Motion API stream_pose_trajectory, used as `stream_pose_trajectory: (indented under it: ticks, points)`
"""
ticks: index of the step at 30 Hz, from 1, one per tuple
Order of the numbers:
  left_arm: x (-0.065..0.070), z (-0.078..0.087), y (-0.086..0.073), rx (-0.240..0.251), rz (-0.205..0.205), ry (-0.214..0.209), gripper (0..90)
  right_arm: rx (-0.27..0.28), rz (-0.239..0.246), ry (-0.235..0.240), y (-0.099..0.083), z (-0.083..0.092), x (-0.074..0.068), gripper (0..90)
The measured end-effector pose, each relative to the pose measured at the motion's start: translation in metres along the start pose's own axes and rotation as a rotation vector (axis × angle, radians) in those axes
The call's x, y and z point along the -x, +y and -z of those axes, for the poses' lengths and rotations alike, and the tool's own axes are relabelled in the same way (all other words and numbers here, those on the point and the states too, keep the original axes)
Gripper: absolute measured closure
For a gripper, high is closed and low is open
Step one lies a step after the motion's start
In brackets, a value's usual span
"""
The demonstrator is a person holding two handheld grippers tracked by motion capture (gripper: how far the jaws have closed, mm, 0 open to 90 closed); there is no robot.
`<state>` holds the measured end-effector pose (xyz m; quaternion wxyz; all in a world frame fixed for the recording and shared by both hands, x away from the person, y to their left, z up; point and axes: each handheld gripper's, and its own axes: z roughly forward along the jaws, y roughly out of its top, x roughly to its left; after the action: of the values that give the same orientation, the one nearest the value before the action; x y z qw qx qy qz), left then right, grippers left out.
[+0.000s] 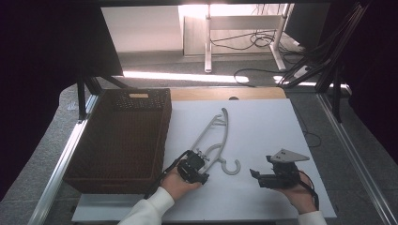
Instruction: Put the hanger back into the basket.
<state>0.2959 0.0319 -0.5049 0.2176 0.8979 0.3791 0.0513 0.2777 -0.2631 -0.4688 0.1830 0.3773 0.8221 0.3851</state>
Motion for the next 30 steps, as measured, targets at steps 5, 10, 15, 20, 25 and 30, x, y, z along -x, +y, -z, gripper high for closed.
stream_pose_trajectory:
  ticks: [5, 10, 15, 20, 25, 30]
  points:
    - [0.0011, -0.0044, -0.0002, -0.012, 0.003, 0.009, 60.0, -0.001, 0.001, -0.002, -0.0002, 0.0003, 0.0010, 19.3]
    - [0.0044, -0.0058, 0.0000, -0.013, -0.002, 0.015, 66.4, 0.001, -0.005, 0.004, 0.0003, 0.0006, 0.0004, 18.9]
    - [0.0058, -0.0055, 0.0010, -0.025, -0.013, 0.016, 70.9, 0.002, -0.004, 0.008, 0.0006, 0.0003, 0.0004, 18.8]
    - [0.0070, -0.0064, 0.0038, -0.040, -0.016, 0.008, 80.2, 0.002, -0.005, 0.006, 0.0008, 0.0002, 0.0004, 18.8]
    - [0.0064, -0.0068, 0.0057, -0.050, -0.001, 0.002, 81.4, 0.002, -0.001, 0.005, 0.0008, -0.0004, -0.0002, 18.8]
    - [0.0037, -0.0065, 0.0068, -0.058, 0.008, -0.012, 81.9, 0.004, -0.005, 0.003, 0.0011, 0.0004, 0.0002, 18.8]
